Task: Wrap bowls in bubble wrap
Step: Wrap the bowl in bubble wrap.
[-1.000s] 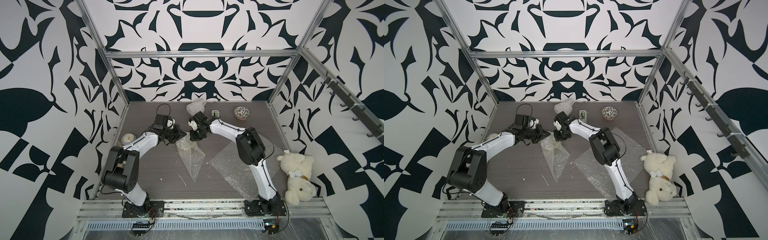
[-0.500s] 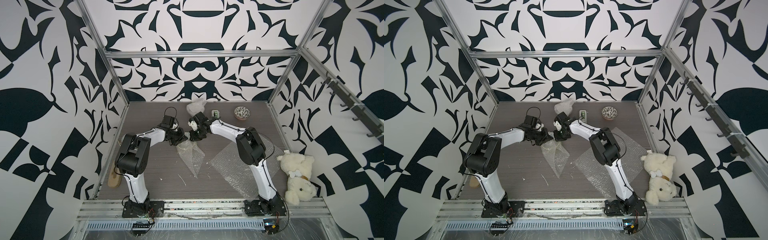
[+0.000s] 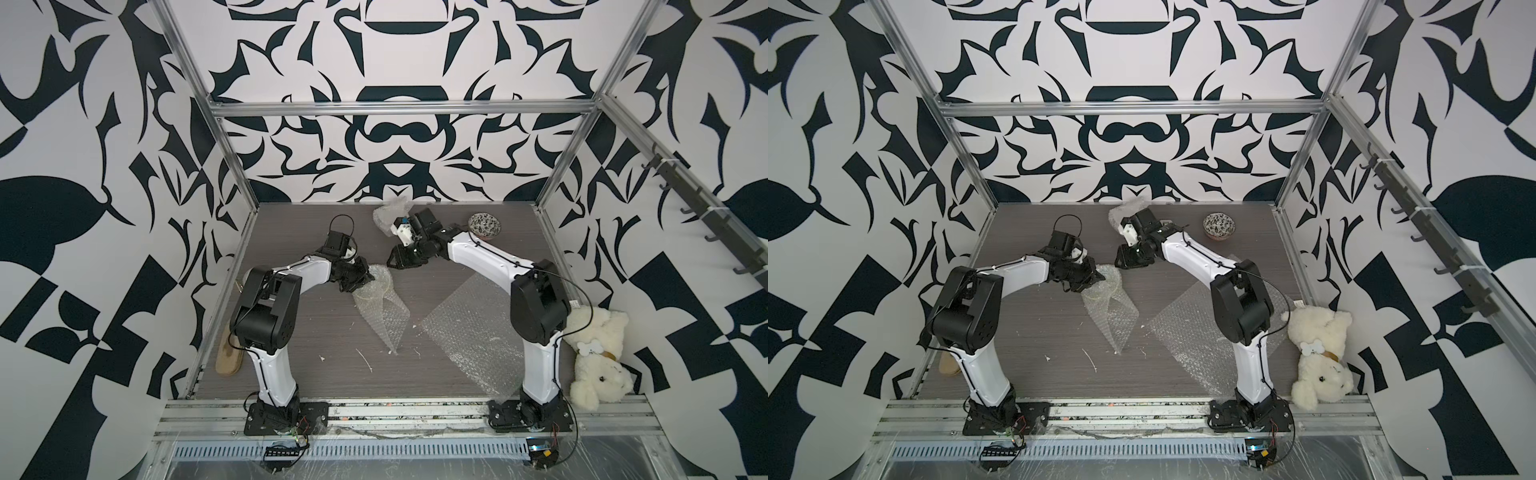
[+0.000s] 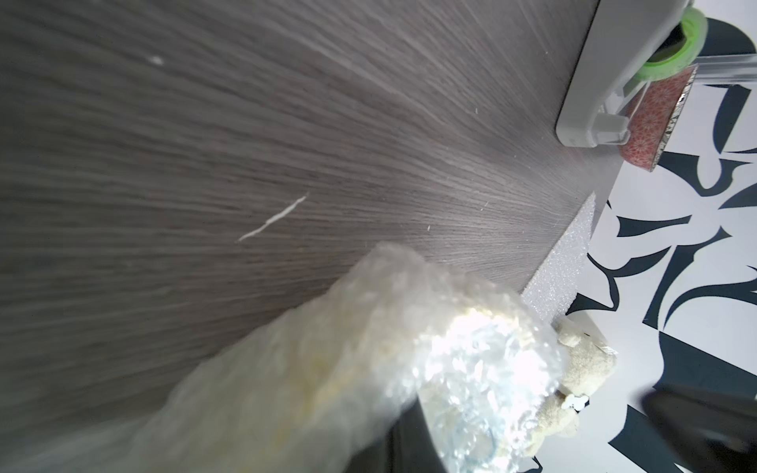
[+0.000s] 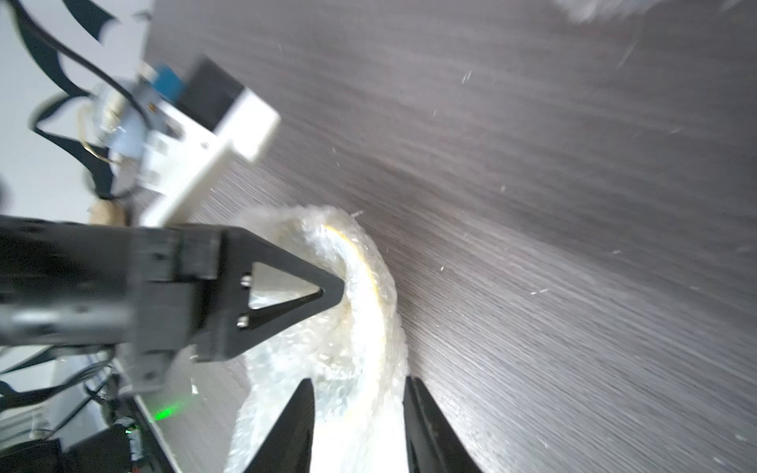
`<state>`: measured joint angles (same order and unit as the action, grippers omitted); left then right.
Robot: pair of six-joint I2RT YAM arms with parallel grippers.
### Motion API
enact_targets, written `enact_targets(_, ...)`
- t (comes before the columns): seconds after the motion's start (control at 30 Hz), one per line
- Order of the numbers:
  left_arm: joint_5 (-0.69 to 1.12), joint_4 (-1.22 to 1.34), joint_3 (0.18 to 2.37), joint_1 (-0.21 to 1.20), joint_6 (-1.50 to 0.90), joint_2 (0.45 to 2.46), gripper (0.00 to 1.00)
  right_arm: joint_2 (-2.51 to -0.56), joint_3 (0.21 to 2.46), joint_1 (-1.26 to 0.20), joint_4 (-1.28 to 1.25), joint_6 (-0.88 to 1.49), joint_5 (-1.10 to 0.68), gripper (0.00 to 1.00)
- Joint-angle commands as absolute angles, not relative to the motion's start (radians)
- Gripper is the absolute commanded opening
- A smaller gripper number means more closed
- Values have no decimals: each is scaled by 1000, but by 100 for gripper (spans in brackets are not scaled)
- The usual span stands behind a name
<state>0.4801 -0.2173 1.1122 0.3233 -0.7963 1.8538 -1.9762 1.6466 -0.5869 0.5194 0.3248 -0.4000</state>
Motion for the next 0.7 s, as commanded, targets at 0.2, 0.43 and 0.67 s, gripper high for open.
enact_targets(0.2, 445, -304, 1176, 333, -763, 1864, 2, -1961, 1688, -679, 574, 184, -438, 47)
enact_targets(0.43, 454, -305, 1200, 334, -765, 1871, 2, -2063, 1766, -712, 637, 147, -422, 45)
enact_targets(0.67, 454, -327, 1230, 334, -759, 1870, 3, -2123, 1806, -721, 653, 145, -395, 27)
